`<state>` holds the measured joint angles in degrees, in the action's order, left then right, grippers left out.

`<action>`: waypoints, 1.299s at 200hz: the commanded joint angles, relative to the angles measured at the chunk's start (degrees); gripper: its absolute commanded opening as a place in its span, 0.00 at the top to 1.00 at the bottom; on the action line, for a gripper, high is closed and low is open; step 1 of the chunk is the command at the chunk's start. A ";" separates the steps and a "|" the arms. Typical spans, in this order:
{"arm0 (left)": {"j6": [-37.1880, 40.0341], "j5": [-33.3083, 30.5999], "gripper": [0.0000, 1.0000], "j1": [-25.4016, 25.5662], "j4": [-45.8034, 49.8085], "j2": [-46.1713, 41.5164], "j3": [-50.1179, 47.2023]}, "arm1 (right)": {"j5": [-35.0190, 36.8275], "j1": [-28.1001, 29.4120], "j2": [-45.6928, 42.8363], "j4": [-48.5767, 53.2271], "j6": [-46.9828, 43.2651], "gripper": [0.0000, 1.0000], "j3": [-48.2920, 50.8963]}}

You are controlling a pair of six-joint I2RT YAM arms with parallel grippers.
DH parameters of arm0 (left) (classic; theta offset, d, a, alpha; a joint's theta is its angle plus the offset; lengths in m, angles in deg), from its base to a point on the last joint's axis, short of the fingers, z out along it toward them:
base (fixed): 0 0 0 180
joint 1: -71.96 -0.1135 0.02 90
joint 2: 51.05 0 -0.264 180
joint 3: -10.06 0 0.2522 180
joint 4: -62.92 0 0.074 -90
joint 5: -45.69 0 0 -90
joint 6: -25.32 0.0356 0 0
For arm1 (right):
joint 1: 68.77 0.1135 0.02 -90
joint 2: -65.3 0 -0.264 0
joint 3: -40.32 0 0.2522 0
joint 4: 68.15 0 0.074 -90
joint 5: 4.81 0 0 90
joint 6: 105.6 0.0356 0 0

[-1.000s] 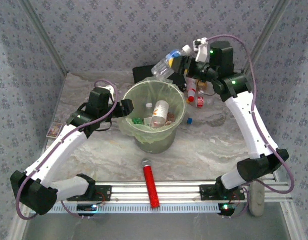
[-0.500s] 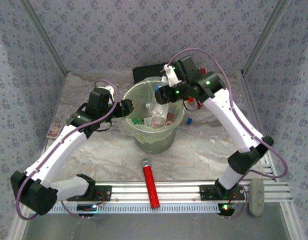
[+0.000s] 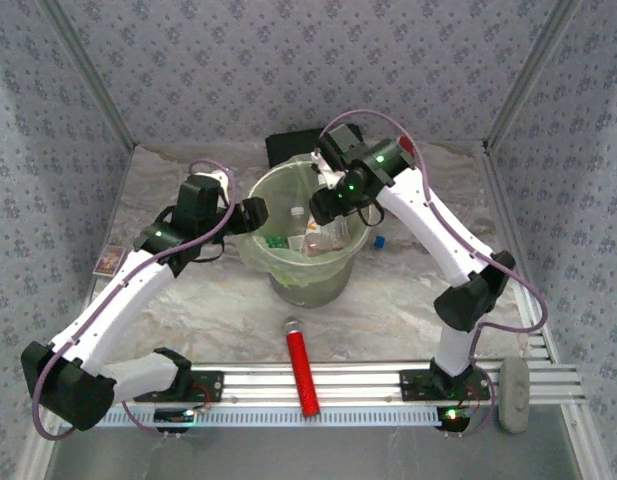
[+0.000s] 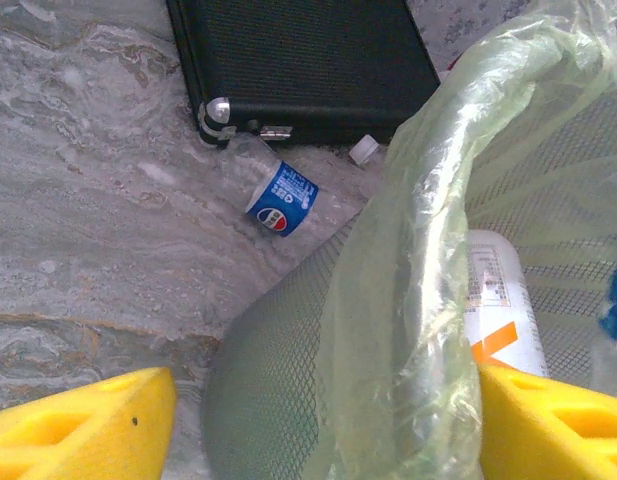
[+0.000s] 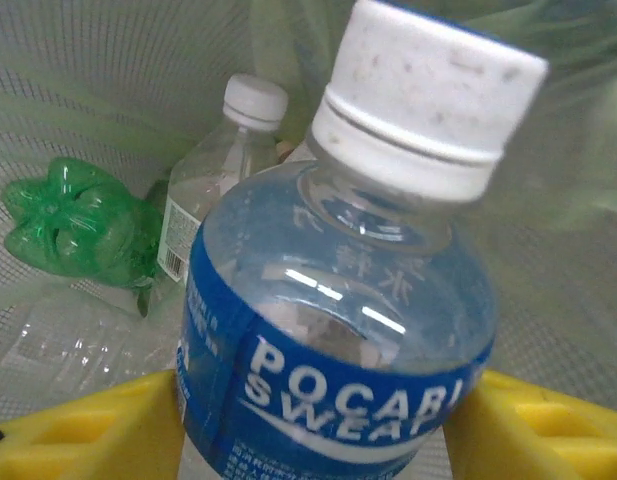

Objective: Put the plastic bottles in the bin

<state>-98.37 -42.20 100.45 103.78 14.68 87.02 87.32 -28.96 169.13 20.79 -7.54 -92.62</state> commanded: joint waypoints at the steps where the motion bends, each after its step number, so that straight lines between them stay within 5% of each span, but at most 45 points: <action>1: 0.93 -0.34 0.24 -0.35 2.24 -0.25 -0.45 | -0.40 -0.09 1.02 2.27 -0.89 0.24 -0.44; 40: 1.00 -0.35 0.24 -0.35 2.35 -0.26 -0.40 | 0.84 -0.67 -1.43 -2.33 -1.61 0.13 -1.58; 151: 1.10 -0.34 0.24 -0.36 2.66 -0.08 0.12 | -3.38 -5.96 -6.81 -9.76 -2.69 0.04 -2.54; 260: 1.52 -0.50 0.24 -0.28 3.52 -0.17 1.18 | -9.45 -30.96 -7.86 -22.97 4.77 0.00 9.05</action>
<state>-98.32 -42.20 100.45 104.37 14.68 86.98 79.78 -56.65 159.29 1.55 -5.23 -84.29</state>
